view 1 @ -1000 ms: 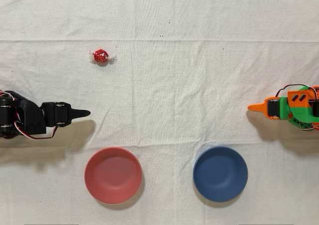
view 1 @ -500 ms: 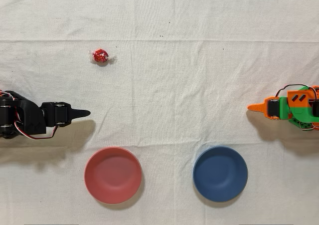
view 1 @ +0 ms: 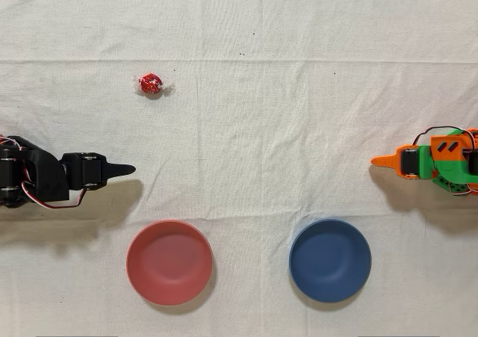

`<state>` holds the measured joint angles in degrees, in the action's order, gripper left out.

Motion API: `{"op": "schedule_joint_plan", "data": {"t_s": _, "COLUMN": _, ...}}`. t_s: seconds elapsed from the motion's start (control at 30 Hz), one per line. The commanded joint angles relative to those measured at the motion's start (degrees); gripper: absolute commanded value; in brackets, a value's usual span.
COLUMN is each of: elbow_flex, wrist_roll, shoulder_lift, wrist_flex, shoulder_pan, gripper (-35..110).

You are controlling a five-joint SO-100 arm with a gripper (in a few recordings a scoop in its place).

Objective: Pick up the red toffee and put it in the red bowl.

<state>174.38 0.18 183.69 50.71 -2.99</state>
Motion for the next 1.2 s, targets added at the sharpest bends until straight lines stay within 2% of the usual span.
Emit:
{"op": "schedule_joint_plan", "data": {"t_s": 0.0, "elbow_flex": 1.1, "wrist_roll": -0.5, "shoulder_lift": 0.6, "wrist_flex": 0.0, "shoulder_pan": -0.5, "gripper": 1}}
{"op": "schedule_joint_plan", "data": {"t_s": 0.73, "elbow_flex": 1.1, "wrist_roll": 1.1, "shoulder_lift": 0.6, "wrist_flex": -0.2, "shoulder_pan": -0.4, "gripper": 1}}
{"op": "schedule_joint_plan", "data": {"t_s": 1.17, "elbow_flex": -10.9, "wrist_roll": -9.8, "shoulder_lift": 0.6, "wrist_flex": 4.0, "shoulder_pan": -0.1, "gripper": 0}}
